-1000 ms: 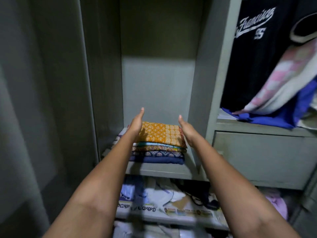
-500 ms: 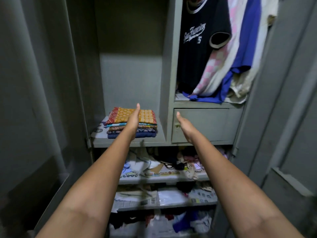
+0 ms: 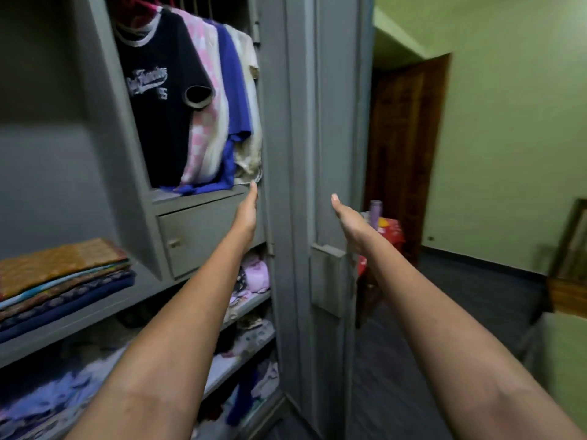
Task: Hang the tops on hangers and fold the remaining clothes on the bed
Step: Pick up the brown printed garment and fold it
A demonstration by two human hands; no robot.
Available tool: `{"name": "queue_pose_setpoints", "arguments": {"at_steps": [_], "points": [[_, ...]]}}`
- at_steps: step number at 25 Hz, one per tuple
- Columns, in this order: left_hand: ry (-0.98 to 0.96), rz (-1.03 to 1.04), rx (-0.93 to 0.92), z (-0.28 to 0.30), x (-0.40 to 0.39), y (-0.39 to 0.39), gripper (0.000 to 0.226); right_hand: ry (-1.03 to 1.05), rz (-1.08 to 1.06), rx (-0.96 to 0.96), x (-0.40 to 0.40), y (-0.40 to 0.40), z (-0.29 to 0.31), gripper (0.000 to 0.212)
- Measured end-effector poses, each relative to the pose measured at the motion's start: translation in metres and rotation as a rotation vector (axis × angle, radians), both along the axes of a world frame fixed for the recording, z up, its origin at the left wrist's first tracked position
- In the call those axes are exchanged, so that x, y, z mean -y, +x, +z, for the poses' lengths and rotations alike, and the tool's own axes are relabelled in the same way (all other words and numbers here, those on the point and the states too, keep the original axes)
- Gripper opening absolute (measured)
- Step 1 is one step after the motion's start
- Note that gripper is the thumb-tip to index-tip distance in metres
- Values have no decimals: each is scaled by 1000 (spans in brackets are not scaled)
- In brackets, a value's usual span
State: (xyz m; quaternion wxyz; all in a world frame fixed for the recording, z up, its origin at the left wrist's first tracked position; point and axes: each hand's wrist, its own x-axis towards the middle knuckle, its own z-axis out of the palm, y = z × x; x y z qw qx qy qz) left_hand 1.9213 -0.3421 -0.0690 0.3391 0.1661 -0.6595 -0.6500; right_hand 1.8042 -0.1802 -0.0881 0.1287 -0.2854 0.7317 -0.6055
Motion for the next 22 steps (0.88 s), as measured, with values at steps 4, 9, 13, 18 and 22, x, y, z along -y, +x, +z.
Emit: {"name": "queue_pose_setpoints", "arguments": {"at_steps": [4,9,13,18,22], "points": [[7,-275,6,3,-88,-48,62,-39,-243,38,-118,-18,-4,66],[18,-520,32,-1,-190,-91,64,-14,-505,90,-243,-33,-16,73],[-5,-625,27,2,-236,-135,67,-29,-628,79,-299,-61,-10,78],[-69,-662,23,-4,-269,-219,67,-34,-656,92,-340,-138,-22,85],[-82,-658,22,-8,-290,-305,69,-64,-614,95,-363,-227,-21,76]]}}
